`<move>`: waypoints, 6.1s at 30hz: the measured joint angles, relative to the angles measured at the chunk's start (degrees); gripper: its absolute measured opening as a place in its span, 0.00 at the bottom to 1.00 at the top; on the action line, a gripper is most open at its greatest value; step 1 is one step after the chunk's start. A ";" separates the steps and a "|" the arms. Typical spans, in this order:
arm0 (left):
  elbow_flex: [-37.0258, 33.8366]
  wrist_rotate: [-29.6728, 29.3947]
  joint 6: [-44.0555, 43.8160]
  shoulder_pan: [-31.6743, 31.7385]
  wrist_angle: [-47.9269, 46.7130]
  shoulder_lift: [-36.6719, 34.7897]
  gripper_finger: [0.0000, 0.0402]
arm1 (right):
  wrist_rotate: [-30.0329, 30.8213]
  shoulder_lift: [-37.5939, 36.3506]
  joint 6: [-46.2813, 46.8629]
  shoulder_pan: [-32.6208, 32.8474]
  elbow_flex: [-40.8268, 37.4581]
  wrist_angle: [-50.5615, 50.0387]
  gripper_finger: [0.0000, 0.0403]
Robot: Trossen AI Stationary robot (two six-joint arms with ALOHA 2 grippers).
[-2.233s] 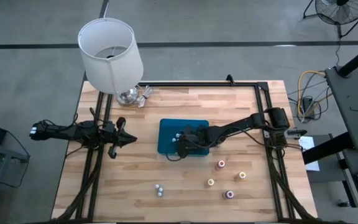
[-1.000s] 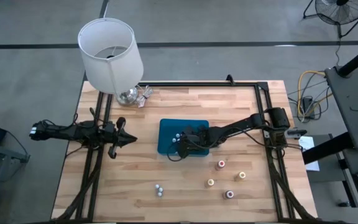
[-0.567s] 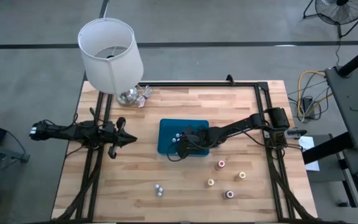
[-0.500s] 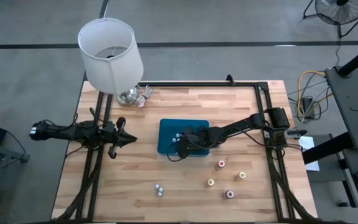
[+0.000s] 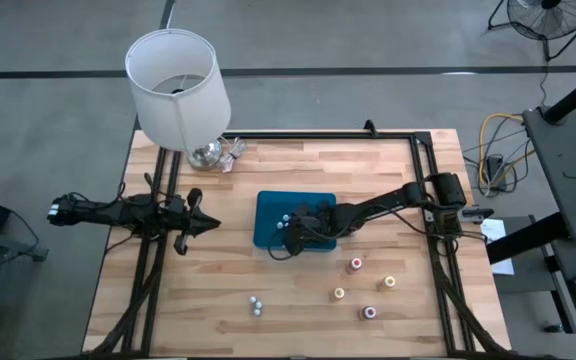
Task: Pick & Place food coloring
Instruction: Put the small orange food coloring bottle into the blue bin
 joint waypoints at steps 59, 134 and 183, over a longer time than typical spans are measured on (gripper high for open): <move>-0.01 0.01 0.01 0.01 0.01 0.05 0.00 | -23.16 4.51 -38.27 11.47 25.47 -4.45 0.36; 0.01 -0.01 0.00 0.00 0.00 0.09 0.00 | -31.85 28.81 -70.57 10.14 56.43 -17.50 0.37; 0.01 -0.01 -0.01 -0.01 0.00 0.09 0.00 | -34.86 28.77 -76.52 9.41 49.09 -10.71 0.37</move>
